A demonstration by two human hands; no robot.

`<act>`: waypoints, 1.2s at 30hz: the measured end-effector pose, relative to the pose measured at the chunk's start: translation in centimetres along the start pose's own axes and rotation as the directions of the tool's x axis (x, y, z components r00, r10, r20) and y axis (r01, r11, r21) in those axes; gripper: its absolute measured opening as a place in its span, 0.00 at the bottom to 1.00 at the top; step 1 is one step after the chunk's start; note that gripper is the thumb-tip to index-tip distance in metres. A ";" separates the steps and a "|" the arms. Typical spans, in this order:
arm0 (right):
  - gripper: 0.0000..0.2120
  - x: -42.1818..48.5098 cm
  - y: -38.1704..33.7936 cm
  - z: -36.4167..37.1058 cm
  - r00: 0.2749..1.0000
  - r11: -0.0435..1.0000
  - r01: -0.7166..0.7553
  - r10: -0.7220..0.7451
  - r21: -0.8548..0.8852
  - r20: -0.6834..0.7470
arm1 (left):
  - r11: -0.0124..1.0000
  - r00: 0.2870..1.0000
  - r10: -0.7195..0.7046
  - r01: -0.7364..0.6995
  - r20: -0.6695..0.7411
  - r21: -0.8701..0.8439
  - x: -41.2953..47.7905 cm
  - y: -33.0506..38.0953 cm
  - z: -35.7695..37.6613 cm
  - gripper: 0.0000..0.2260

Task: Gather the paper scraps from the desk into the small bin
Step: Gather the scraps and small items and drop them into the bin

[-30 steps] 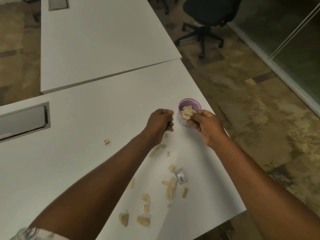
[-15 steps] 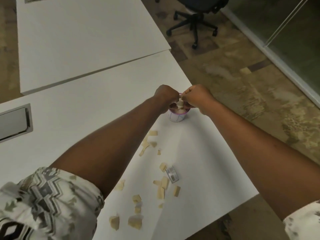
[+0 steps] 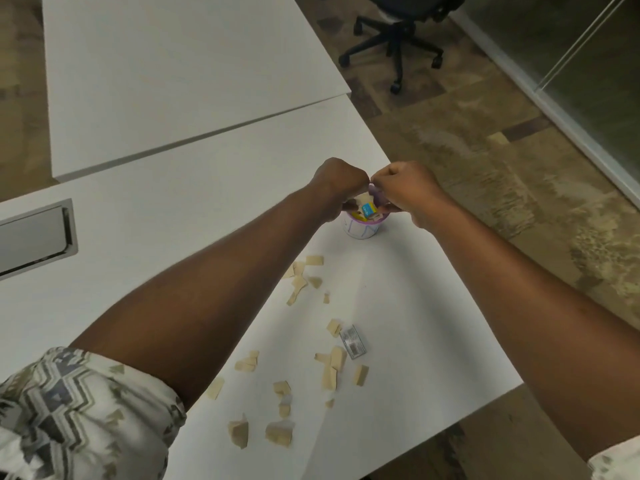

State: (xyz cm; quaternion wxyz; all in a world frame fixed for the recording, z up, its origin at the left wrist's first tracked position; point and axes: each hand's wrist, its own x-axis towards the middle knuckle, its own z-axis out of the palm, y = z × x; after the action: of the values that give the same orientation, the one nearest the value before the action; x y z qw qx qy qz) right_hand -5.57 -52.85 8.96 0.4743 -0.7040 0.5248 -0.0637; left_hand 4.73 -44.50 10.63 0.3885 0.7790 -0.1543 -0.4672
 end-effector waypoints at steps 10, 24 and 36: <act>0.07 -7.4 2.8 3.4 0.996 0.984 0.017 -0.032 0.175 0.084 | 0.999 0.999 0.030 -0.030 0.017 -0.022 -5.5 -6.9 -2.8 0.11; 0.10 -21.6 9.8 11.1 0.971 0.964 0.117 -0.060 -0.240 0.231 | 0.939 0.976 0.196 -0.160 -0.091 0.305 -14.8 -24.0 -5.1 0.09; 0.19 -27.8 16.2 14.5 0.969 0.958 -0.225 0.239 -0.177 0.066 | 0.513 0.858 0.506 -0.382 0.088 0.769 -22.1 -41.2 -4.0 0.47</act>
State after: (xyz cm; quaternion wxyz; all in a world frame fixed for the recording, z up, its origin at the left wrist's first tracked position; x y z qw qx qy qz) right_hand -20.28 -21.92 0.48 0.4394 -0.6773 0.5862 0.0675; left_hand -8.35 -2.50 -5.80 0.1392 0.8340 -0.5017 -0.1826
